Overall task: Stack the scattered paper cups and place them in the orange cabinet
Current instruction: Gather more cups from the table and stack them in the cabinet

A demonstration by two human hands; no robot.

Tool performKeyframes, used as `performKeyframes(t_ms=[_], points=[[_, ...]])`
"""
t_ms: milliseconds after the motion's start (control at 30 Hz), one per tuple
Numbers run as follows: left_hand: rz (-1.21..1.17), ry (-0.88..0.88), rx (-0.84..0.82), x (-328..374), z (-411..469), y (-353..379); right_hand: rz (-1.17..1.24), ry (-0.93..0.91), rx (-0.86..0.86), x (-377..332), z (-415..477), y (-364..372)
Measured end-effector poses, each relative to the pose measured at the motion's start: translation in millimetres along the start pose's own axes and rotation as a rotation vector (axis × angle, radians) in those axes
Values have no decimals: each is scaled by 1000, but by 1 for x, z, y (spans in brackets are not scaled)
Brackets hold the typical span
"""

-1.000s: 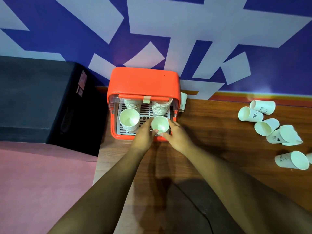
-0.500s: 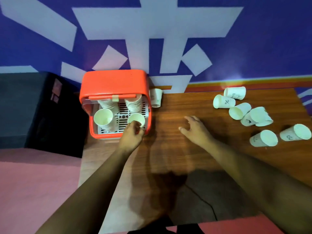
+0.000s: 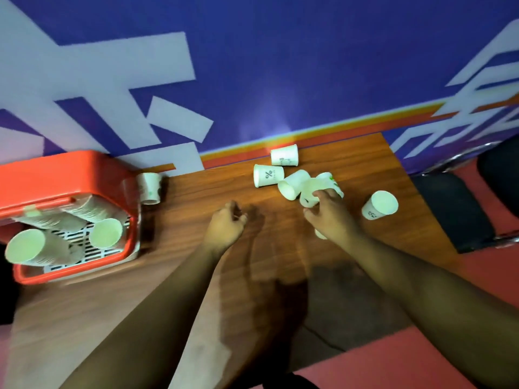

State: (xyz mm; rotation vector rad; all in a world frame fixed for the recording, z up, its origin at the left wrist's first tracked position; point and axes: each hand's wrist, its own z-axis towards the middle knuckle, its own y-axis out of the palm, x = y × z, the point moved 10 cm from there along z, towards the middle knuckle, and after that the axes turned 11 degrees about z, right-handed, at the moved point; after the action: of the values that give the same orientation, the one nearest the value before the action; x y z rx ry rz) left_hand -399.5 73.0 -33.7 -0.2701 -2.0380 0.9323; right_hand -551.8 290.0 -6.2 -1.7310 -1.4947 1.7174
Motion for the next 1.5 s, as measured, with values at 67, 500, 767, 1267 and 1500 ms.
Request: performKeyframes(t_ms=[67,500,767,1267,1500], points=[[-31,-2,-65,33,12,34,-47,55,9,34,4,-13],[-665,-594,-673,76,-2,224,297,121,-157,132,15,13],[-453,-197,-689,113,-7,217,933,447,-149,159,-3,16],[-266,181,-329,140,11,166,509,134,214,157,20,-100],[-242,180,-292,135,13,167,1,289,53,211,43,-79]])
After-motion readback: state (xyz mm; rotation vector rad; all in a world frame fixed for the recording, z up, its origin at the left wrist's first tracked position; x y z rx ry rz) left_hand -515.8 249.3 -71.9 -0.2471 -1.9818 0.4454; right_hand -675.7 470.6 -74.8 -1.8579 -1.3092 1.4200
